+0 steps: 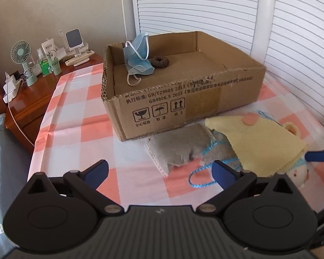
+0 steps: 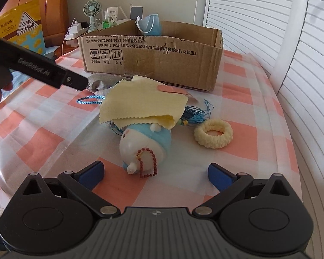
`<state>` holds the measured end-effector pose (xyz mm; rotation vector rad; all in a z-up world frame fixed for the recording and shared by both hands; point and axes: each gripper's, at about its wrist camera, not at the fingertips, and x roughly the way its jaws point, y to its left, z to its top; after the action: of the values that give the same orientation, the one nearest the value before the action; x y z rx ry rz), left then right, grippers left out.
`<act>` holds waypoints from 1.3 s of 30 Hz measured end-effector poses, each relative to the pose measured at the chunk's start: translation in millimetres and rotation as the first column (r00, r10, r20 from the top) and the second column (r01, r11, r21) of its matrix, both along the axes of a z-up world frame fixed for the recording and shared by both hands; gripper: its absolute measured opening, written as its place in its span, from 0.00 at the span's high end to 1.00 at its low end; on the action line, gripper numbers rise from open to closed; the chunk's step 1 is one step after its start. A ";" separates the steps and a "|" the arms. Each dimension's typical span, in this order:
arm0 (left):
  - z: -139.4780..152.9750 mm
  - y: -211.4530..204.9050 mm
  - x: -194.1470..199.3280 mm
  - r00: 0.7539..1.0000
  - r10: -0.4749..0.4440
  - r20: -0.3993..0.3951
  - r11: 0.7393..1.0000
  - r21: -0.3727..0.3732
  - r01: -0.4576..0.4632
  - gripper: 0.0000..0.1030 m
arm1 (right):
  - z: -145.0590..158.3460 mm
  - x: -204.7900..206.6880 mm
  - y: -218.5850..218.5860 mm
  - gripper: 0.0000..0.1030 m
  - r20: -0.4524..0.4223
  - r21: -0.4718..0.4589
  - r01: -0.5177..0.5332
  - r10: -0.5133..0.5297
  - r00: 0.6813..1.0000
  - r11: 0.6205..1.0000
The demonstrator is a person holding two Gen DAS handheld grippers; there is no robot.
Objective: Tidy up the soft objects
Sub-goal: 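Move left tool to the grey cloth pouch while right tool approaches the snowman doll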
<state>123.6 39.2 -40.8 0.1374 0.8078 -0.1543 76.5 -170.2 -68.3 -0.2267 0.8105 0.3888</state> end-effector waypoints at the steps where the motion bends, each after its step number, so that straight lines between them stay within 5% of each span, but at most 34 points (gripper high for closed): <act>1: -0.5 1.3 8.8 1.000 0.014 -0.003 1.000 -0.008 -0.014 0.02 | -0.1 0.2 0.3 0.00 0.001 0.000 0.001 -0.001 1.000 1.000; 11: -24.1 -5.2 69.1 0.996 0.078 -0.037 0.996 -0.040 -0.080 0.01 | -0.2 0.1 1.0 0.00 0.004 -0.001 0.010 -0.010 1.000 1.000; 22: -22.3 30.8 46.6 0.991 0.124 -0.040 0.992 0.016 -0.123 0.01 | -0.9 0.3 1.7 0.00 0.012 0.002 0.023 -0.023 1.000 1.000; 30: -34.3 36.6 31.1 0.994 0.067 -0.091 0.995 -0.067 -0.073 0.00 | -1.1 -0.4 2.4 0.00 0.016 0.002 0.031 -0.031 0.999 1.000; 39: -36.5 33.7 23.9 0.997 0.049 -0.064 0.996 -0.065 -0.053 0.00 | -1.4 -0.9 2.3 0.00 0.020 0.003 0.031 -0.031 0.999 1.000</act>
<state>147.5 72.9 -77.3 0.0492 0.8671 -0.1376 75.6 -167.8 -69.7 -0.2145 0.7931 0.3580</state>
